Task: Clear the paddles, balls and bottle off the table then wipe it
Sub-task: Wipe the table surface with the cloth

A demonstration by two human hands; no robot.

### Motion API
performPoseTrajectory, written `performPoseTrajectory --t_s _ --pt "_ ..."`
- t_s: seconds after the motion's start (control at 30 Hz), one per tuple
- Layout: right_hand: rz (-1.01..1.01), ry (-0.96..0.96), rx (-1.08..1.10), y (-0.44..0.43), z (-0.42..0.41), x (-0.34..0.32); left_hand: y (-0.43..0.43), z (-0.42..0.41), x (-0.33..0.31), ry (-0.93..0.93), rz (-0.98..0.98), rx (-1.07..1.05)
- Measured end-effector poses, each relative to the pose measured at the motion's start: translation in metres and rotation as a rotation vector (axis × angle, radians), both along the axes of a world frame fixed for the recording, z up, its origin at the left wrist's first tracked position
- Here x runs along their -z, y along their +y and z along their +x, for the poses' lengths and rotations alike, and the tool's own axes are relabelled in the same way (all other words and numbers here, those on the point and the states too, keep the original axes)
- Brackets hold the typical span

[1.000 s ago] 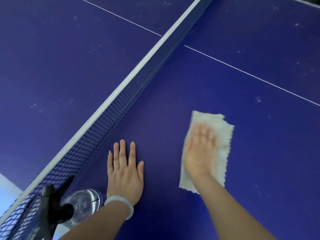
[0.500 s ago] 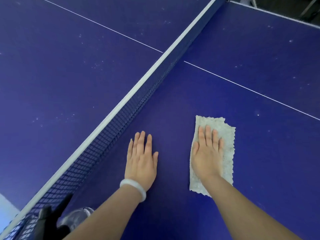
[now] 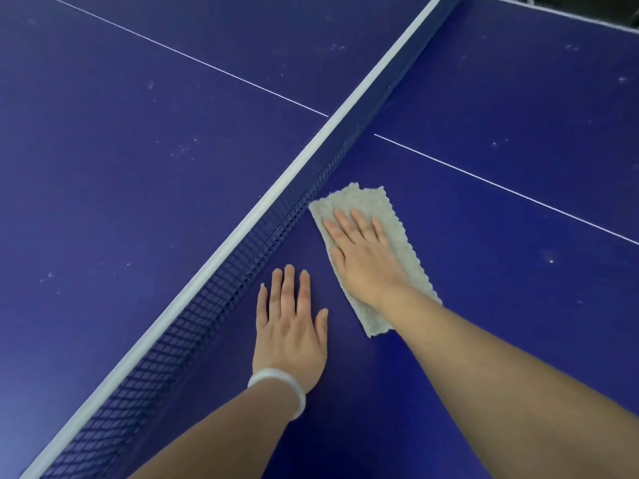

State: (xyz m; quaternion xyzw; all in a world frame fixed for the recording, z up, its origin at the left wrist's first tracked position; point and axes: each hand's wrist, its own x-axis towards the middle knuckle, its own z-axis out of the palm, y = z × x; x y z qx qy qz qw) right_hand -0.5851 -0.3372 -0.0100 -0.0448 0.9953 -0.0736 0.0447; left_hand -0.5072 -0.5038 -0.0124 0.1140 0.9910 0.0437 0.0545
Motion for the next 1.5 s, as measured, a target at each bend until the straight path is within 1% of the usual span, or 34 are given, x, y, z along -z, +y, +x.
performPoseTrajectory --t_s 0.07,0.1,0.17,0.23,0.27,0.3,0.33,0.37,0.43,0.47,0.5,0.53,0.57,0.67,0.7,0.73,0.77,0.8,0.83,0.9,0.93,0.97,1.0,1.03,1.1,1.13,1.17,1.2,1.23,1.3,1.33,1.4,1.5 --pt "-0.002 -0.006 -0.002 0.001 -0.04 -0.001 0.0 0.0 0.0 -0.008 0.015 -0.009" --pt "-0.005 0.001 0.044 0.007 -0.06 0.0 0.0 0.0 0.001 -0.009 0.023 -0.012" --pt "-0.005 -0.006 0.237 0.028 -0.092 -0.001 0.0 0.0 0.003 -0.007 0.027 -0.01" --pt "-0.023 -0.055 0.454 0.043 -0.111 -0.002 0.0 0.0 0.004 -0.013 0.02 -0.006" --pt "-0.023 -0.071 0.506 0.042 -0.113 -0.003 -0.001 0.0 0.004 -0.017 0.016 -0.007" --pt "-0.01 -0.066 0.498 0.034 -0.109 -0.003 -0.002 0.0 0.003 -0.019 0.011 -0.007" --pt "-0.001 -0.038 0.425 0.02 -0.101 -0.002 -0.002 0.0 0.003 -0.02 0.006 -0.007" --pt "0.001 -0.008 0.304 0.005 -0.09 0.0 -0.002 0.0 0.002 -0.02 0.004 -0.007" --pt "-0.022 -0.003 0.013 -0.014 -0.068 0.002 -0.001 0.001 0.001 -0.017 0.007 -0.011" --pt "-0.03 -0.018 -0.094 -0.011 -0.064 0.001 0.0 0.001 0.001 -0.014 0.01 -0.01" --pt "-0.031 -0.023 -0.135 0.001 -0.067 -0.002 0.001 0.0 0.001 -0.012 0.014 -0.01" --pt "-0.019 -0.013 -0.082 0.02 -0.073 -0.004 0.001 0.0 0.002 -0.012 0.017 -0.013" --pt "-0.005 0.002 0.055 0.042 -0.077 -0.004 0.001 0.001 0.002 -0.011 0.019 -0.018" --pt "0.008 -0.024 0.591 0.107 -0.069 -0.005 0.0 0.001 0.004 -0.006 0.019 -0.02" --pt "0.0 -0.044 0.695 0.11 -0.058 -0.006 0.0 0.001 0.004 -0.013 0.016 -0.019" --pt "0.0 -0.037 0.747 0.103 -0.046 -0.004 -0.001 0.001 0.004 -0.016 0.012 -0.018" --pt "0.003 -0.025 0.751 0.088 -0.034 -0.003 -0.001 0.001 0.003 -0.013 0.007 -0.017" --pt "0.005 -0.012 0.711 0.068 -0.022 -0.002 0.0 0.0 0.002 -0.01 0.008 -0.016" --pt "0.007 0.003 0.626 0.045 -0.01 0.001 0.0 0.0 0.001 -0.008 0.014 -0.016" --pt "0.031 0.026 0.354 0.01 0.016 0.006 0.0 0.001 -0.001 -0.004 0.024 -0.02" --pt "0.045 0.028 0.228 0.005 0.026 0.007 0.0 0.001 -0.001 0.0 0.027 -0.018" --pt "0.043 0.024 0.166 0.015 0.032 0.007 0.0 0.001 0.0 0.001 0.03 -0.017" --pt "0.041 0.023 0.195 0.034 0.035 0.007 0.0 0.001 0.001 0.002 0.032 -0.017" --pt "0.038 0.02 0.301 0.055 0.038 0.006 0.0 0.001 0.002 0.007 0.036 -0.019" --pt "0.011 -0.026 0.622 0.091 0.053 0.003 0.0 0.001 0.003 0.016 0.041 -0.019" --pt "-0.014 -0.039 0.731 0.095 0.065 0.001 -0.001 0.001 0.004 0.021 0.039 -0.018" --pt "-0.025 -0.027 0.765 0.087 0.079 0.0 -0.001 0.001 0.004 0.025 0.036 -0.016" --pt "-0.018 0.001 0.727 0.07 0.096 0.001 -0.001 0.002 0.004 0.026 0.037 -0.014" --pt "0.002 0.015 0.639 0.05 0.116 0.002 -0.002 0.001 0.004 0.025 0.039 -0.015" --pt "0.056 0.008 0.468 0.022 0.156 0.002 -0.001 0.002 0.003 0.029 0.051 -0.01" --pt "0.07 0.002 0.43 0.016 0.171 0.002 -0.001 0.002 0.003 0.035 0.056 -0.01" --pt "0.061 -0.013 0.445 0.016 0.183 0.004 0.0 0.002 0.003 0.043 0.065 -0.006" --pt "0.026 0.01 0.483 0.018 0.177 0.006 -0.001 0.003 0.003 0.058 0.073 0.002"
